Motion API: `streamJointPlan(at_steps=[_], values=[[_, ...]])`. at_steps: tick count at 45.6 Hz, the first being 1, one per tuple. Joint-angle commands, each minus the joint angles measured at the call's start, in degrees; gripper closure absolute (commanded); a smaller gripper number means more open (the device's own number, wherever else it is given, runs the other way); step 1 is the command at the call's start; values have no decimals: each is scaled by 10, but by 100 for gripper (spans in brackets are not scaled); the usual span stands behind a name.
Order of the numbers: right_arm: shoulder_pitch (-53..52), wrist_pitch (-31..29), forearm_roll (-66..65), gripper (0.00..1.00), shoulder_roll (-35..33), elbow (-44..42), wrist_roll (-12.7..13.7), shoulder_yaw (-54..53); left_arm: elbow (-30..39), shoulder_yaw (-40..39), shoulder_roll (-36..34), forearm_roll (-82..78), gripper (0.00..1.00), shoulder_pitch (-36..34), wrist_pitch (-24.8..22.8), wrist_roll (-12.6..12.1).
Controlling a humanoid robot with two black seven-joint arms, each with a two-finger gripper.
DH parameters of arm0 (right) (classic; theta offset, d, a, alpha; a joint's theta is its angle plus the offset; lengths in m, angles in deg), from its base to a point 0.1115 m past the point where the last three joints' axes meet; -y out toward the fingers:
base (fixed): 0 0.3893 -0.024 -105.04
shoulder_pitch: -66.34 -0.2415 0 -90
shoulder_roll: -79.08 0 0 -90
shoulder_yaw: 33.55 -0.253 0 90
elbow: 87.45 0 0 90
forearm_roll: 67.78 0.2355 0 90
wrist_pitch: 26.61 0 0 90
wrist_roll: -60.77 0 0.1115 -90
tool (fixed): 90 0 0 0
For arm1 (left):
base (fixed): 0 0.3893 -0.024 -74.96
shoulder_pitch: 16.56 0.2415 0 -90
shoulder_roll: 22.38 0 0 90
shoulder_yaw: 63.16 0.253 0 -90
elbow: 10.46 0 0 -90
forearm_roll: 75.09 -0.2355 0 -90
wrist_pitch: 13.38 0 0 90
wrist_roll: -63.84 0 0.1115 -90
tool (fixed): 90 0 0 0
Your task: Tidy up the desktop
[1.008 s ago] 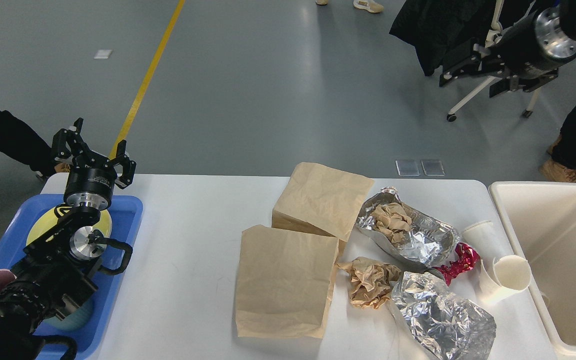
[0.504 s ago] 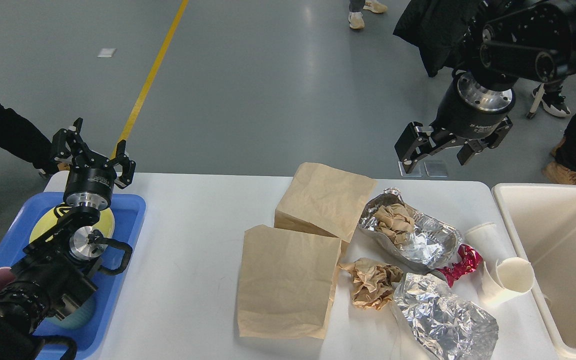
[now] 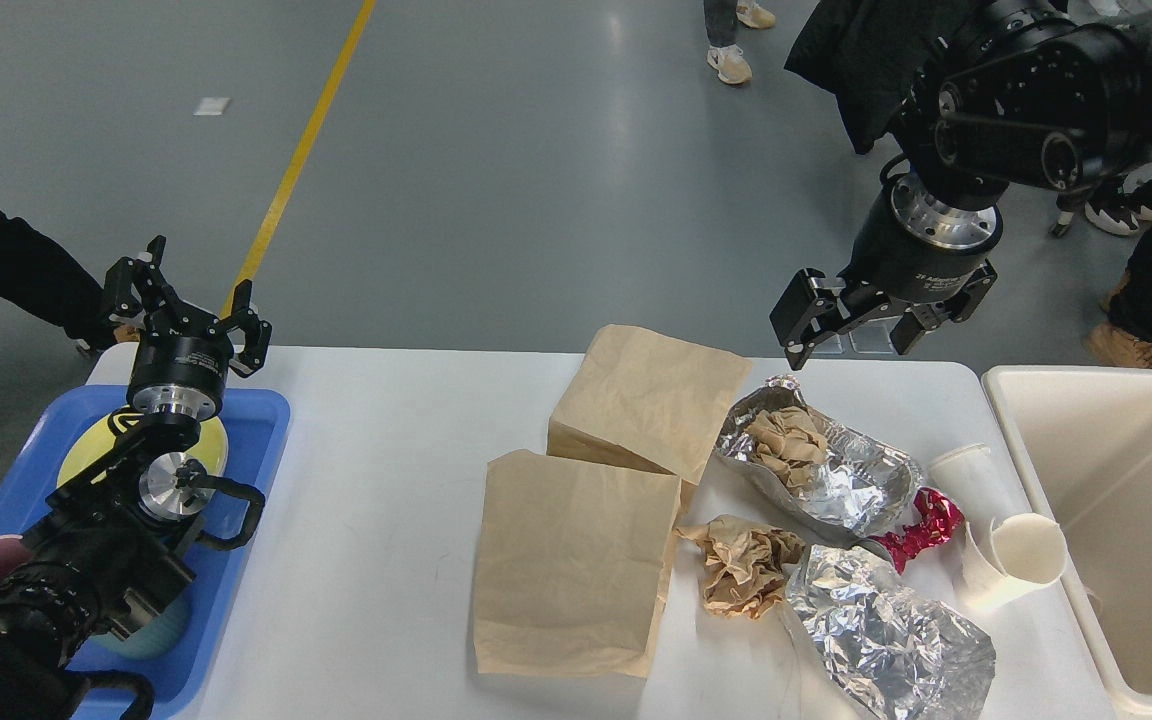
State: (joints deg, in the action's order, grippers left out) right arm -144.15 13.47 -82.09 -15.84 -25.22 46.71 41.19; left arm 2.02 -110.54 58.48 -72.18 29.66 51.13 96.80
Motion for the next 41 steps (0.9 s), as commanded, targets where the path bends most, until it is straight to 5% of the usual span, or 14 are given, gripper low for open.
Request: streamJointPlan(at_steps=[1,12,41], values=[[4,0,0,0,-18,0,0,0,0,0,0,0,4,0,0,0],[-11,0,1,0,-56,0,0,1,0,0,0,0,4,0,0,0],[-11,0,0,0,-17,0,0,0,0,0,0,0,4,0,0,0]])
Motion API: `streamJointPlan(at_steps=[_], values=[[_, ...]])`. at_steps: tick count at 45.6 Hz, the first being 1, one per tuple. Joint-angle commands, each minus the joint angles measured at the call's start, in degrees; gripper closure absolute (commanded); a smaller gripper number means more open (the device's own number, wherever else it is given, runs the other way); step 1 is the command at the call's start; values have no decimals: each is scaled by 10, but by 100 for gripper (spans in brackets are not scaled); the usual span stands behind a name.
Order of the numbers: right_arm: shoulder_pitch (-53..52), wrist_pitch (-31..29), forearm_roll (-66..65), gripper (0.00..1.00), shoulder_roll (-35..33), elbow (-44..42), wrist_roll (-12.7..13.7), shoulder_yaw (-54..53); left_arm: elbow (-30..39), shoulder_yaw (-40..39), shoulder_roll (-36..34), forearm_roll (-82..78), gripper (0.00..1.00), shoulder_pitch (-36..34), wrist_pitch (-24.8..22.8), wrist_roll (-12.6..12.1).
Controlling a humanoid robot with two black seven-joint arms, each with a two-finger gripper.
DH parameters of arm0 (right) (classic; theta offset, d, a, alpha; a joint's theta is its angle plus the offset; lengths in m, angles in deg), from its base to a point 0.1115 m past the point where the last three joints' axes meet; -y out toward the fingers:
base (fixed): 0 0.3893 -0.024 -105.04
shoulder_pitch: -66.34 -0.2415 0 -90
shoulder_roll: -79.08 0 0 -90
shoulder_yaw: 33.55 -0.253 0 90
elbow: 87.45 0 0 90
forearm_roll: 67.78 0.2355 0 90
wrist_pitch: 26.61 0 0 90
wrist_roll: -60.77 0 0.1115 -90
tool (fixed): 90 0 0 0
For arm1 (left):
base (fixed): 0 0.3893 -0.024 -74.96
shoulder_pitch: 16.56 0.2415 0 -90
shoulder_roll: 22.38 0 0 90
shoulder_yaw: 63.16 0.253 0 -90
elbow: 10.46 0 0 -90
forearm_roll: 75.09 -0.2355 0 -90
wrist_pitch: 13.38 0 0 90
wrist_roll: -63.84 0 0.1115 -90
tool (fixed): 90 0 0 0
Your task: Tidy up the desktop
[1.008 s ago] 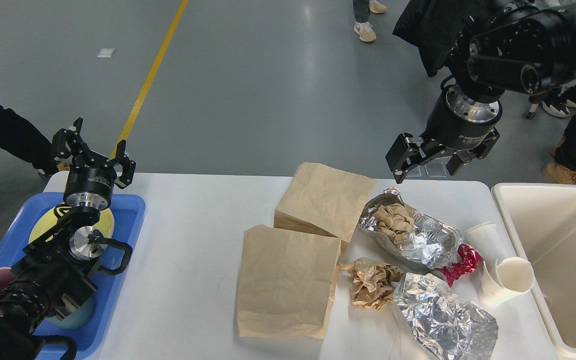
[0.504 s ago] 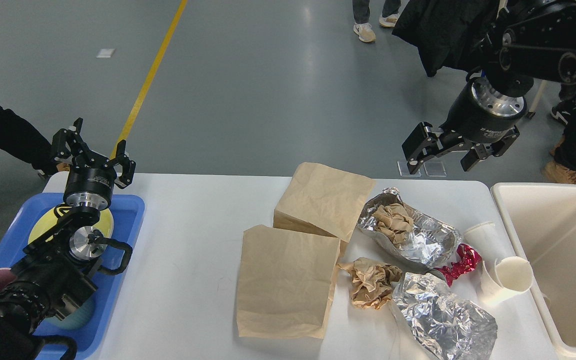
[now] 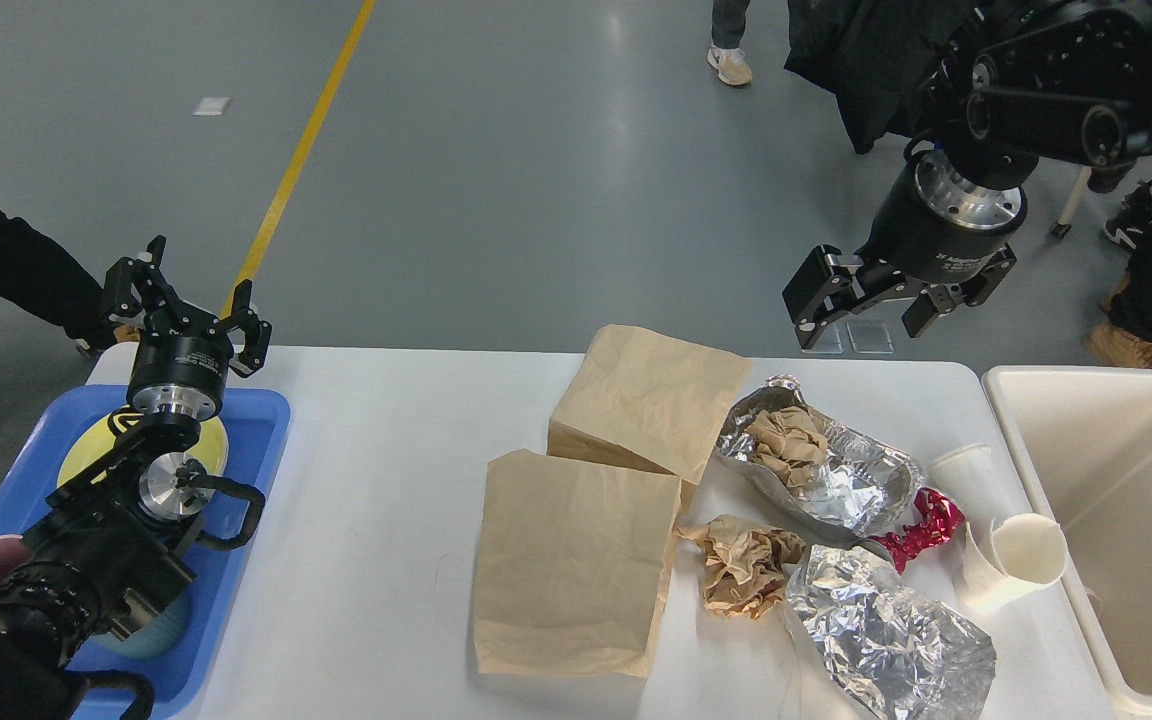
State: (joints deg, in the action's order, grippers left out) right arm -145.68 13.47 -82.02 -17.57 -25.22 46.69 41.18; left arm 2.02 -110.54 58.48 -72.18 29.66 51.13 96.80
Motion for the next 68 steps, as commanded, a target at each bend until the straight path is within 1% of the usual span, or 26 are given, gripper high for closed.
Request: streamJointPlan(at_steps=[1,18,32,42,47,49,52,58,63,68], values=[[6,0,0,0,0,0,0,1,0,0,0,0,4,0,0,0],[28,0,0,0,-10,0,0,1,0,0,0,0,4,0,0,0],[64,2,9,0,11,1,0,-14,0,0,0,0,4,0,0,0],[95,-4,4,0,5,2,2,-1,0,0,0,0,4,0,0,0],[112,-8,4,0,-14,1,2,34,0,0,0,0,4,0,0,0],[120,-1,5,0,-23,-3,2,53,0,0,0,0,4,0,0,0],[137,4,6,0,-50,-17,2,70,0,0,0,0,4,-1,0,0],[178,4,4,0,-122,-54,2,74,0,0,0,0,4,0,0,0],[229,5,0,0,-152,-88,3,85,0,0,0,0,4,0,0,0],[269,27,-3,0,-173,-96,2,93,0,0,0,0,4,0,0,0]])
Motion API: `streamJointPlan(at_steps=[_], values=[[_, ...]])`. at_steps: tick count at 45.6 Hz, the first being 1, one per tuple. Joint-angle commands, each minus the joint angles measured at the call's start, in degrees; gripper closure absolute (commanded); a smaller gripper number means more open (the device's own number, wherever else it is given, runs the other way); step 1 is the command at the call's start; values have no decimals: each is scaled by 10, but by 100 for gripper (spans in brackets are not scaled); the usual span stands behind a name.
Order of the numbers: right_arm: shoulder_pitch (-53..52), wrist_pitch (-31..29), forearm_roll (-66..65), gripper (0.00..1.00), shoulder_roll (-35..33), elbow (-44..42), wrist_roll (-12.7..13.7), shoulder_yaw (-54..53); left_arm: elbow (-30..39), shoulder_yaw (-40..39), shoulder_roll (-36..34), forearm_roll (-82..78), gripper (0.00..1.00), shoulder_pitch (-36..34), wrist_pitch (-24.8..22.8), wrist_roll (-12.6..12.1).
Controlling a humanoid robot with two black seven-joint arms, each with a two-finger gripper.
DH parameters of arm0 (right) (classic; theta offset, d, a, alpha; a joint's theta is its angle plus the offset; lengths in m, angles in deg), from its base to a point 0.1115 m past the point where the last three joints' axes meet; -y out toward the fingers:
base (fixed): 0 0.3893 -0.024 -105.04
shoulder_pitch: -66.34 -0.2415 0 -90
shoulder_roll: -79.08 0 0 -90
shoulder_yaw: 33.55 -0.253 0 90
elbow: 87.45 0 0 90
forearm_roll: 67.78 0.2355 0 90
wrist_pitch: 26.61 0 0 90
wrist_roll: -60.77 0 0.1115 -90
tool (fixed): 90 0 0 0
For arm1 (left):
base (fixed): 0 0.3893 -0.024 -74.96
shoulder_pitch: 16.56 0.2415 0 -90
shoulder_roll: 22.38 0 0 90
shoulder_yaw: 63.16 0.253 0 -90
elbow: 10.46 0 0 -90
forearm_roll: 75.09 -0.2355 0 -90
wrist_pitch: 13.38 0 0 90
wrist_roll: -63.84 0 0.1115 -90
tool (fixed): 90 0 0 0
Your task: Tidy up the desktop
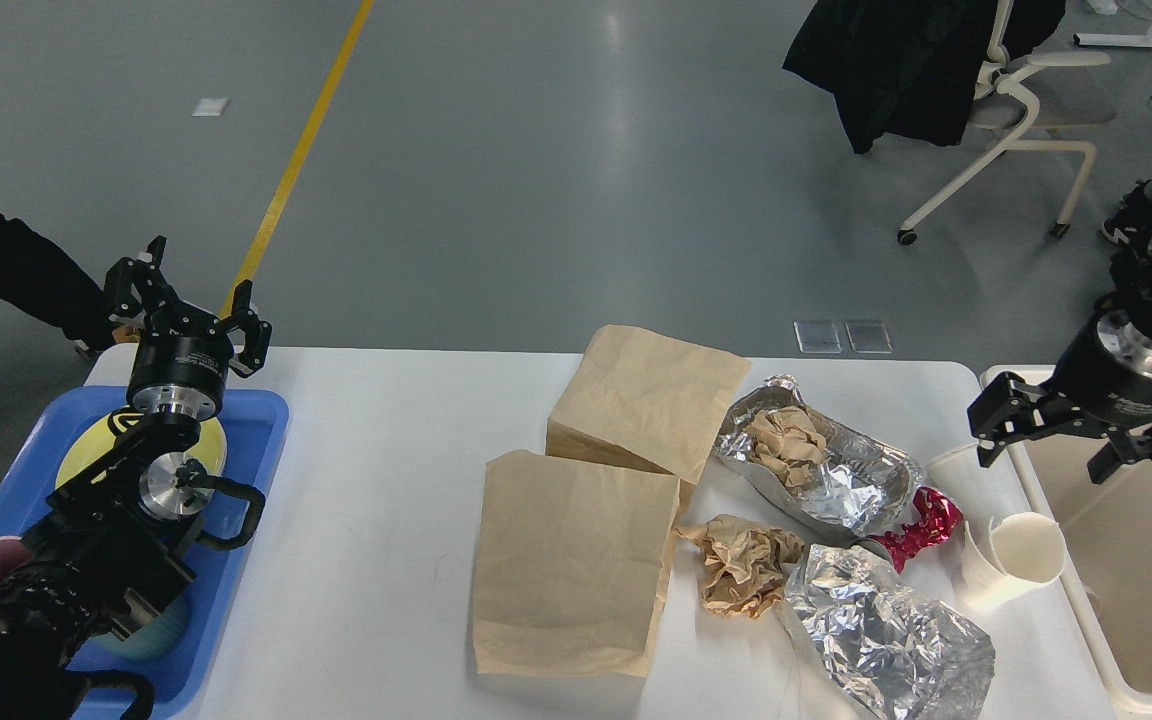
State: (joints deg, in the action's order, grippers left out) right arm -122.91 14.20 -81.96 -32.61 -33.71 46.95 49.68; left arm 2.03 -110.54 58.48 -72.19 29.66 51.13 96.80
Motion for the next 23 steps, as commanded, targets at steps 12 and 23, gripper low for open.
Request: streamJointPlan(at_steps=[12,23], values=[[116,108,-1,0,-60,-11,-1,-6,0,0,0,0,4,0,0,0],[147,136,12,0,-64,-19,0,-20,0,0,0,0,4,0,0,0]])
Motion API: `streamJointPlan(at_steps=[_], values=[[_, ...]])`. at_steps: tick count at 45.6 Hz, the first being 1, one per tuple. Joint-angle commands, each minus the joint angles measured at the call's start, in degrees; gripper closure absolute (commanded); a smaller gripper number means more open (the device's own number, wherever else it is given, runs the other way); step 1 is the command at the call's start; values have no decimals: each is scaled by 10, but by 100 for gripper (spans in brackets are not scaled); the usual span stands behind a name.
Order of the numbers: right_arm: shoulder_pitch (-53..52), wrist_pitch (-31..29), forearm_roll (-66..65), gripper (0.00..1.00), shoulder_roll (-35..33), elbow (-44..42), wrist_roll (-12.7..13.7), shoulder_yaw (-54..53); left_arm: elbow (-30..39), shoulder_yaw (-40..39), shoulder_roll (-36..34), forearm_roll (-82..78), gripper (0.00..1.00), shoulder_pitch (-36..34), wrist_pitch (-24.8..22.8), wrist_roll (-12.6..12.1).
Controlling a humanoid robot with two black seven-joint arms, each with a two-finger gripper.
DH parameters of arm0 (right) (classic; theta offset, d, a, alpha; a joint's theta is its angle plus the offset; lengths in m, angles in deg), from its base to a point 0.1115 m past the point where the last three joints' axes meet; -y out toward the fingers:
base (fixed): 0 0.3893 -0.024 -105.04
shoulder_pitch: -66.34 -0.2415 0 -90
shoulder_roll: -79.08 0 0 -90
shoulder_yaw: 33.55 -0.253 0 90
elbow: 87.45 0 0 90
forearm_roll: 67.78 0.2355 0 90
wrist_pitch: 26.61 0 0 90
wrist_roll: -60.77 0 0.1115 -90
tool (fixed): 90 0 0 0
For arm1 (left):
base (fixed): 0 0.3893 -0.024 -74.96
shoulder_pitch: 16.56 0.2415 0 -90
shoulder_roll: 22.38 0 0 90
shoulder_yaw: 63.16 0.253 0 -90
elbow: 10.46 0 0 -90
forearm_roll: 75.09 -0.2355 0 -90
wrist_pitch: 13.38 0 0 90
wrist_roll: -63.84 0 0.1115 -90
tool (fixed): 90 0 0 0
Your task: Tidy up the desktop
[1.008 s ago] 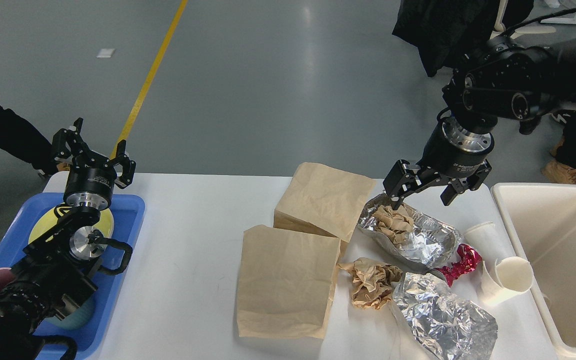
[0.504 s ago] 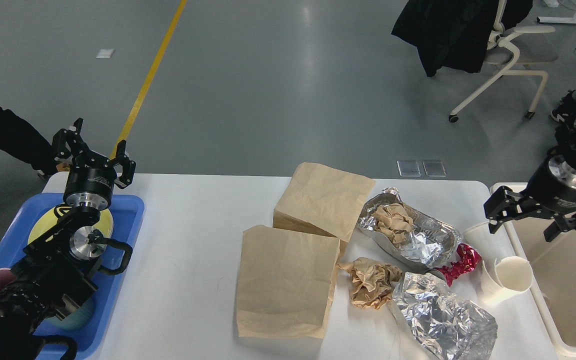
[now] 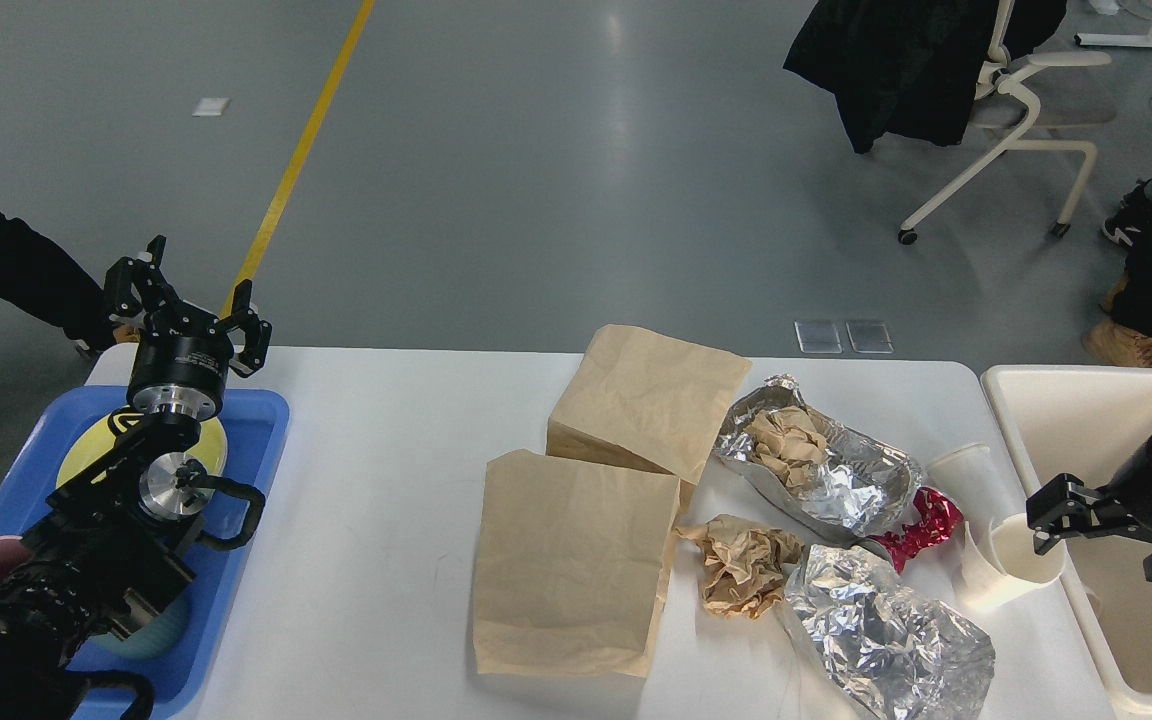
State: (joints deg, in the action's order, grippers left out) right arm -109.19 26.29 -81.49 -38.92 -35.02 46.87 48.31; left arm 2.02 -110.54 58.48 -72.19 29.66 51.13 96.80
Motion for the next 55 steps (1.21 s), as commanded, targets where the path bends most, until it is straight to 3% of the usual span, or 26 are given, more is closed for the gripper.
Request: streamJointPlan(at_steps=[1,29,34,40,55], values=[[13,19,10,0,-2,-7,0,-7,0,0,0,0,4,0,0,0],[113,176,44,1,0,-18,4,-45,0,0,0,0,4,0,0,0],[131,179,54,33,-1,-20,15,-57,0,0,0,0,4,0,0,0],[134,171,54,97,0,-19,19,-59,0,0,0,0,4,0,0,0],[129,167,53,100,0,-18,19,-72,0,0,0,0,4,0,0,0]])
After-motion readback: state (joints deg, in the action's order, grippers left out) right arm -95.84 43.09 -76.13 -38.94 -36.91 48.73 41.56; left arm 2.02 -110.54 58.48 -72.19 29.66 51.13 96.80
